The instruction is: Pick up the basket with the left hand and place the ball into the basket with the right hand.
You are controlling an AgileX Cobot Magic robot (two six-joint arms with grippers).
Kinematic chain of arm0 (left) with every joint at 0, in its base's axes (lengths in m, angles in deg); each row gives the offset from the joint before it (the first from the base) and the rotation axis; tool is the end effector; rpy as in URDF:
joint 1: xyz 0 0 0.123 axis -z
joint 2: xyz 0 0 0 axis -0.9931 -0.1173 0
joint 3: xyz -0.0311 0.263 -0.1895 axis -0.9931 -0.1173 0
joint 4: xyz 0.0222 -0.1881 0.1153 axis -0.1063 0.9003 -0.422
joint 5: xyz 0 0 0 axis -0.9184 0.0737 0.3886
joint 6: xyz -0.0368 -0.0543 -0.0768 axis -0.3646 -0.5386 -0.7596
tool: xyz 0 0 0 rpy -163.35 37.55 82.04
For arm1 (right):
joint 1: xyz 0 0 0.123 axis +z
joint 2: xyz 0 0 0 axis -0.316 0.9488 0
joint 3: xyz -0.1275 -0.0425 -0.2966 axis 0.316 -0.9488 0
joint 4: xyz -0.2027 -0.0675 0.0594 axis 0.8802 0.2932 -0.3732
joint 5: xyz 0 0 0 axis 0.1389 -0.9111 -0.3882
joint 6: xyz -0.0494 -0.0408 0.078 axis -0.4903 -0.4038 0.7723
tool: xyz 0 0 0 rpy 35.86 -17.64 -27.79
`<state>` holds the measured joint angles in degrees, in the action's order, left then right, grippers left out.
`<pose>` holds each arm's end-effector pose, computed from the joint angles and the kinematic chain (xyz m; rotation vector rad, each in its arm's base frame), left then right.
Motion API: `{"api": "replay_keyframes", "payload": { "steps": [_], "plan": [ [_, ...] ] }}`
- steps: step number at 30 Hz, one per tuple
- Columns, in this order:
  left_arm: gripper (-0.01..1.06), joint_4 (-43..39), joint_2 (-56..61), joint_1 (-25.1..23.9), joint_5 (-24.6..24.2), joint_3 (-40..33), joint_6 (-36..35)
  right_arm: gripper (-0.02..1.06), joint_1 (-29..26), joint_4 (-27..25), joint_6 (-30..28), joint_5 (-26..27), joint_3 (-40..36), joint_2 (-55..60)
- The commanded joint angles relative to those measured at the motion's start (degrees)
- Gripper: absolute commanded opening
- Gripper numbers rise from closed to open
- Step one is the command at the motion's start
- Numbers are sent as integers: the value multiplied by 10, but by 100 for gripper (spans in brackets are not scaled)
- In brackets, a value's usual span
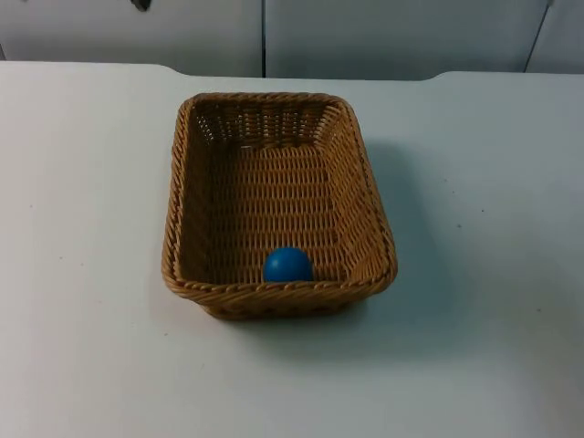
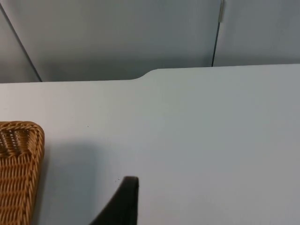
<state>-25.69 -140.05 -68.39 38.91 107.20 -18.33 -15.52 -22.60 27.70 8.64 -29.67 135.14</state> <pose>0.3533 -0.0934 0.3530 0.2793 2.4623 -0.1205 0.1940 0.0082 0.3745 -0.0090 2.1139 0.0339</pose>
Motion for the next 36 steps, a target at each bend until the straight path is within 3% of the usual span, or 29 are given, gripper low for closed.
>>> {"api": "replay_keyframes", "payload": {
  "steps": [1,9,14,19,26,31,35,36],
  "plan": [
    [105,-4,37,1,-3,4,-7,104,-3,6,2,7,-4,2],
    [105,3,147,1,-20,4,-23,104,-3,1,9,18,-4,2],
    [105,-20,170,1,-47,4,-130,104,-3,-55,29,28,-4,2],
    [105,-62,174,1,-87,4,-112,104,-3,-27,28,-5,-4,-1],
    [105,-88,212,1,-82,-1,-88,104,-3,-18,20,-14,-4,-24],
    [105,-102,298,1,-20,-98,-82,104,-3,-5,20,-21,-4,-72],
    [105,-120,416,1,80,-257,-82,104,14,7,20,-47,-4,-121],
    [105,-120,416,1,80,-257,-82,104,14,7,20,-47,-4,-121]
  ]
}}
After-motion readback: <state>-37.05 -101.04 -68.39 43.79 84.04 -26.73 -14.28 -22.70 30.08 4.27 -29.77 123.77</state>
